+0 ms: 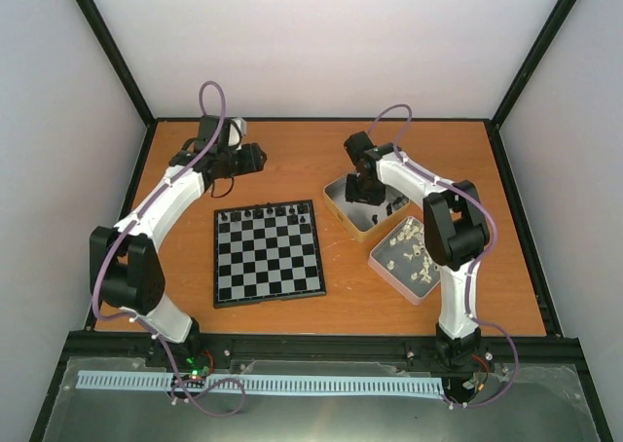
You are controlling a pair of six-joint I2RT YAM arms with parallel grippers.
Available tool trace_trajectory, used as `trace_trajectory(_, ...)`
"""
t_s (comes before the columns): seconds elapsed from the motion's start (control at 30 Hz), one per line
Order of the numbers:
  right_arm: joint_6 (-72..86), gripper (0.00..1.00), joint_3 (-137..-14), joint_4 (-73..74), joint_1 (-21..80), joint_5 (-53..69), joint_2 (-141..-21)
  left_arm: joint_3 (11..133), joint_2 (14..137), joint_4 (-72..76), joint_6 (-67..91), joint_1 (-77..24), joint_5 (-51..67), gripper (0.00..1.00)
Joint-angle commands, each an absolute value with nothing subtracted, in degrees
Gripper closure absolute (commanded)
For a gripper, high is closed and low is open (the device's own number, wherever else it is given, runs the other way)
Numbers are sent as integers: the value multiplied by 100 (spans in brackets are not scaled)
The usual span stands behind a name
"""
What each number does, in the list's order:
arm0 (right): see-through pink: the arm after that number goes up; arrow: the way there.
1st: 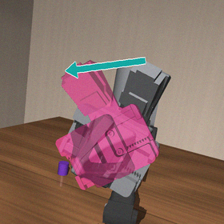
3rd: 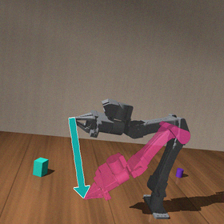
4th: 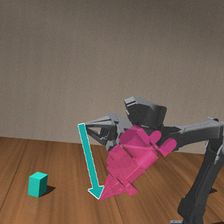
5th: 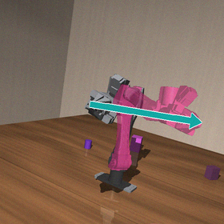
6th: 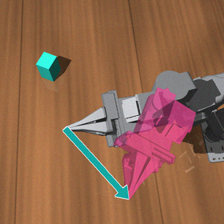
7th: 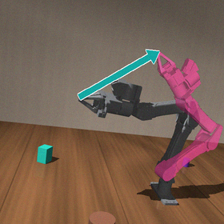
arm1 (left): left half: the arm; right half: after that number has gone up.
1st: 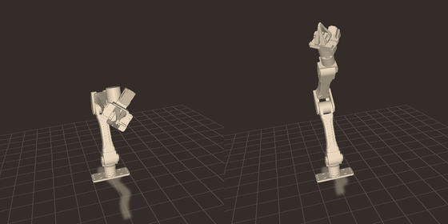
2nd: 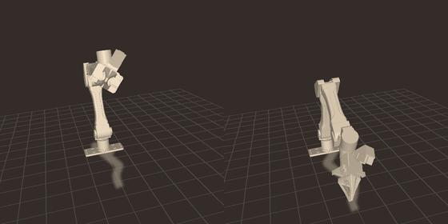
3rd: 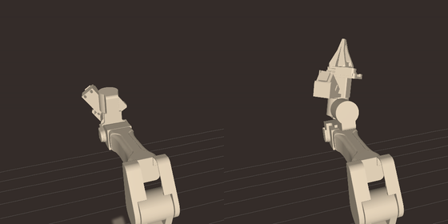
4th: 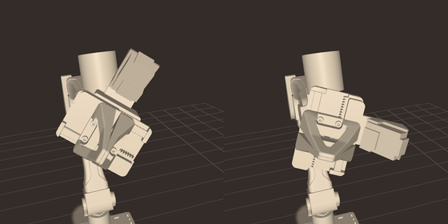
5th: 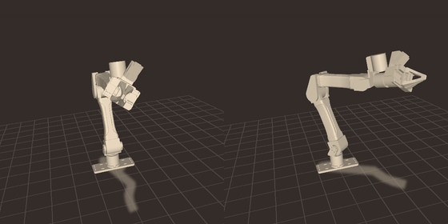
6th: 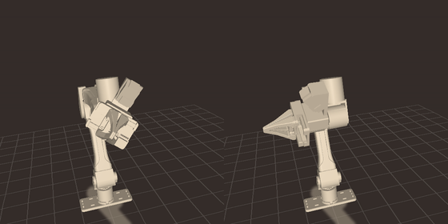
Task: Set up the chess pieces on the board
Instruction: Adjust the storage box at the center of the board.
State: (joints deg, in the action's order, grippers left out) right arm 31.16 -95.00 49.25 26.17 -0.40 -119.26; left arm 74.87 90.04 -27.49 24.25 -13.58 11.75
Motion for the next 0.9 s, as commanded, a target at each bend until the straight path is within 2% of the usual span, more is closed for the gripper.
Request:
trace_trajectory(0.0,2970,50,-8925,5502,2526,-434,-11244,7918,9275,-2507,2336,-1328,1356,42)
trace_trajectory(0.1,2885,48,-8861,5612,2384,-584,-11070,8143,9568,-2370,2030,-1329,1718,40)
trace_trajectory(0.17,2910,48,-8854,5666,2252,-576,-11059,8345,9872,-2253,1628,-1330,2469,37)
trace_trajectory(0.27,2886,48,-8734,5587,2044,-479,-11071,8980,10608,-2586,1254,-1384,3145,38)
trace_trajectory(0.63,2400,49,-8680,5176,1527,-362,-11216,11214,12572,-3165,792,-2170,3134,32)
trace_trajectory(0.73,2352,49,-8645,5028,1410,-268,-11248,11402,12843,-3322,470,-2352,3442,30)
trace_trajectory(0.87,2268,49,-8713,4887,1224,-140,-11408,11464,13040,-3391,182,-2628,3161,29)
